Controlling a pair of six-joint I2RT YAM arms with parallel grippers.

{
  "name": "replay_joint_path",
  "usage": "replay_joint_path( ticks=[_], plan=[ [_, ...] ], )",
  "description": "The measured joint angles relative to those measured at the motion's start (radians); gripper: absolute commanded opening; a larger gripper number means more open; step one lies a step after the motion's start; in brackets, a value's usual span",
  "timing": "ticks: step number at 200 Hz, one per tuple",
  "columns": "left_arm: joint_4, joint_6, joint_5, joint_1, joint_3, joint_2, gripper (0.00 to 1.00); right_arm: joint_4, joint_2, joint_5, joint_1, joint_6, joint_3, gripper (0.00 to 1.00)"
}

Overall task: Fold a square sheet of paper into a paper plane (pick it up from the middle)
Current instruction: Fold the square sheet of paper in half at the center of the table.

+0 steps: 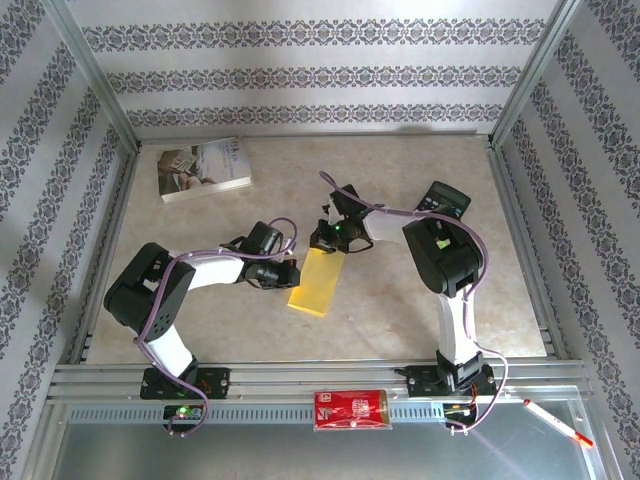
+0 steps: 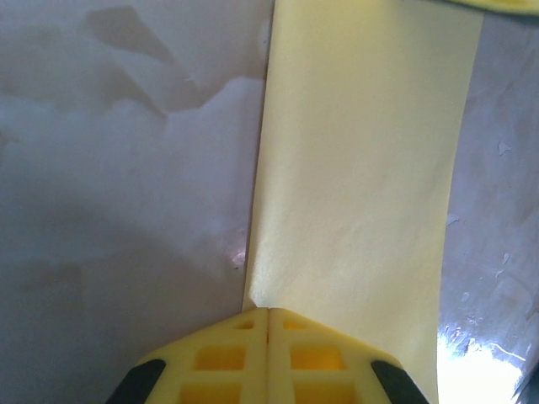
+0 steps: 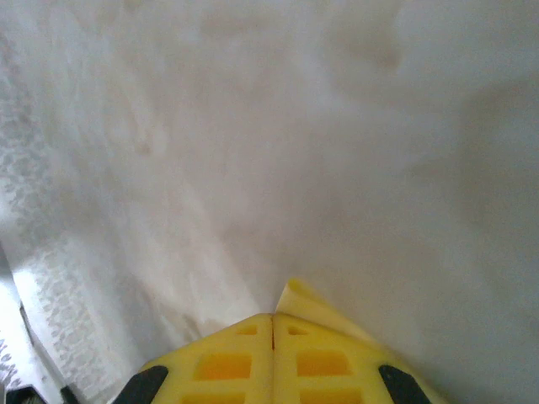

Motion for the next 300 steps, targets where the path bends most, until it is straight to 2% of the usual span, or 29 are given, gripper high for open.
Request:
replay_joint_path(
  ticks=[49, 107, 176, 248, 300],
  plan=[
    [0.000, 0.000, -0.012, -0.005, 0.000, -0.003, 0.00, -0.014, -0.003, 0.047, -0.051, -0.026, 0.043, 0.00],
    [0.000, 0.000, -0.022, -0.011, 0.000, -0.006, 0.00, 0.034, -0.107, 0.030, 0.056, -0.020, -0.053, 0.00],
    [0.000, 0.000, -0.022, -0.011, 0.000, -0.006, 0.00, 0.103, -0.063, -0.002, 0.127, 0.036, -0.081, 0.00],
    [0.000, 0.000, -0.024, -0.011, -0.001, -0.008, 0.00, 0.118, -0.035, -0.018, 0.080, 0.043, -0.098, 0.00],
    [0.000, 0.000, -0.037, -0.017, -0.002, -0.002, 0.00, 0.082, -0.002, -0.078, 0.031, 0.024, -0.056, 0.00]
  ],
)
